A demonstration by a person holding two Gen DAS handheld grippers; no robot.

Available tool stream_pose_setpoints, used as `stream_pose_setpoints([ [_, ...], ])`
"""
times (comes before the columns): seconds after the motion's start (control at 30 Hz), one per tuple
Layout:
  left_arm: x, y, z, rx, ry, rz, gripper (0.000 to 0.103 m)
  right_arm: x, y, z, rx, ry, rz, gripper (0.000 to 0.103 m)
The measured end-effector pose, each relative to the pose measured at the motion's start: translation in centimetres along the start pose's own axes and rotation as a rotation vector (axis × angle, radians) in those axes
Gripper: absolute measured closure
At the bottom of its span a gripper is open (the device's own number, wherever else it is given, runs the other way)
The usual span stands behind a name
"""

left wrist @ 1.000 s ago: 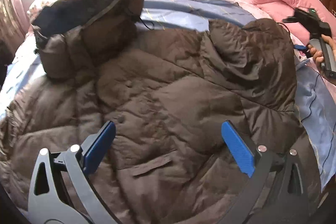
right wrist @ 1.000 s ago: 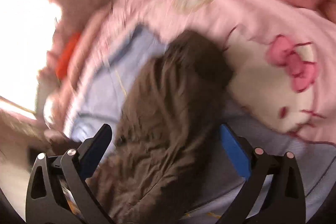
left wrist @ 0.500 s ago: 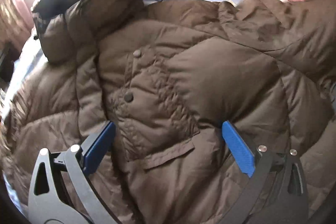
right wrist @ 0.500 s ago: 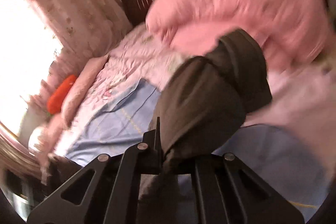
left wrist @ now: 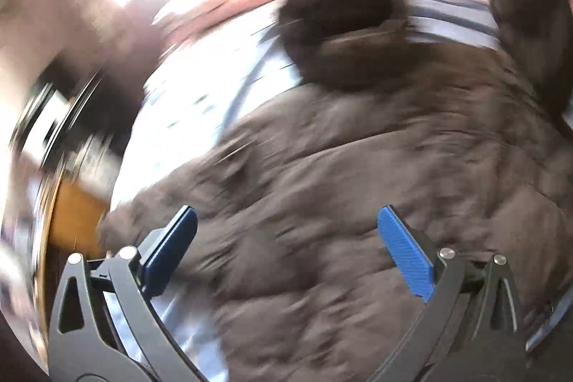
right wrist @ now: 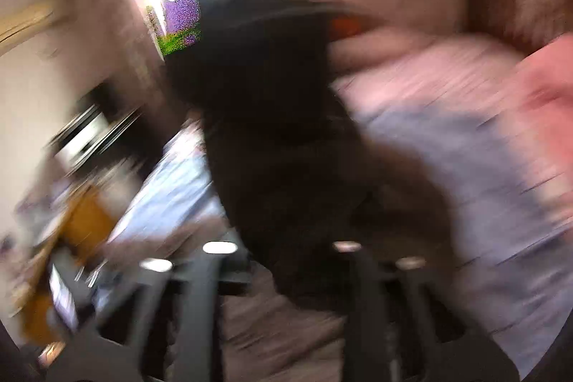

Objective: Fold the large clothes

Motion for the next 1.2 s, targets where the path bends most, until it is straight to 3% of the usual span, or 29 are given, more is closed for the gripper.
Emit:
stream_pose_setpoints([
  [0.1, -1.9, 1.9, -4.3, 0.150, 0.033, -0.100, 0.002, -4.2, 2.0, -2.5, 0.098, -0.028, -0.125, 0.023],
  [0.2, -2.9, 3.1, -5.1, 0.211, 0.076, -0.145, 0.002, -2.9, 0.1, -1.3, 0.114, -0.012, -0.103, 0.021],
  [0.27, -3.3, 2.4, -4.1, 0.213, 0.090, -0.132, 0.002, 0.1, 0.8, -0.1, 0.068, 0.039, -0.074, 0.019],
  [0.33, -3.5, 0.9, -2.2, 0.192, 0.086, -0.075, 0.002, 2.1, 1.6, 3.3, -0.008, 0.203, -0.079, 0.016],
  [0.37, -3.6, 0.3, -1.0, 0.182, 0.082, -0.044, 0.002, 2.5, 2.2, 4.8, -0.050, 0.235, -0.087, 0.016],
  [0.47, -4.4, -2.0, 3.4, 0.134, 0.149, 0.010, 0.002, 1.1, 4.0, 10.9, -0.209, 0.212, -0.129, 0.016],
  [0.57, -6.2, -2.8, 8.0, 0.034, 0.187, -0.020, 0.002, -1.4, 6.3, 16.9, -0.373, 0.271, -0.219, 0.017],
  [0.63, -8.1, -2.4, 10.1, -0.008, 0.165, -0.070, 0.002, -1.7, 8.3, 19.8, -0.438, 0.330, -0.260, 0.017],
  [0.67, -9.8, -1.8, 11.1, -0.023, 0.172, -0.137, 0.002, -2.1, 9.3, 21.5, -0.442, 0.380, -0.284, 0.022],
  [0.7, -11.2, -1.2, 11.6, -0.025, 0.209, -0.202, 0.002, -2.5, 9.9, 22.7, -0.444, 0.396, -0.303, 0.023],
  [0.73, -13.5, -0.1, 12.1, 0.020, 0.315, -0.308, 0.002, -2.7, 9.9, 23.4, -0.442, 0.392, -0.311, 0.023],
  [0.8, -14.7, 0.5, 11.5, 0.080, 0.379, -0.324, 0.002, -3.2, 9.2, 22.5, -0.394, 0.436, -0.338, 0.021],
  [0.87, -13.8, -0.1, 10.1, 0.059, 0.381, -0.304, 0.002, -3.6, 8.1, 20.4, -0.305, 0.484, -0.344, 0.021],
  [0.97, -10.4, -1.1, 3.9, 0.143, 0.295, -0.142, 0.002, -3.6, 6.5, 15.8, -0.182, 0.394, -0.316, 0.021],
  [1.0, -9.5, -1.0, 0.8, 0.172, 0.228, -0.102, 0.002, -3.7, 6.3, 14.1, -0.152, 0.362, -0.324, 0.020],
  [1.07, -9.6, 0.1, -4.5, 0.264, 0.154, -0.127, 0.002, -4.0, 6.2, 11.7, -0.136, 0.289, -0.346, 0.017],
  [1.1, -10.0, 0.9, -6.7, 0.324, 0.158, -0.152, 0.002, -4.4, 6.3, 10.6, -0.140, 0.256, -0.358, 0.016],
  [1.2, -13.6, 6.3, -15.3, 0.621, 0.289, -0.285, 0.002, -4.7, 7.0, 8.8, -0.159, 0.181, -0.399, 0.016],
])
Point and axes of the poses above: each gripper's, at about its wrist camera, not at the fingertips, and x roughly against the way its jaws point, z to its right, y to its underside, the point moved 1 cm from there along -x, roughly the way its jaws point, and after that the axes turned 10 degrees about -y, right-handed, at the moved point
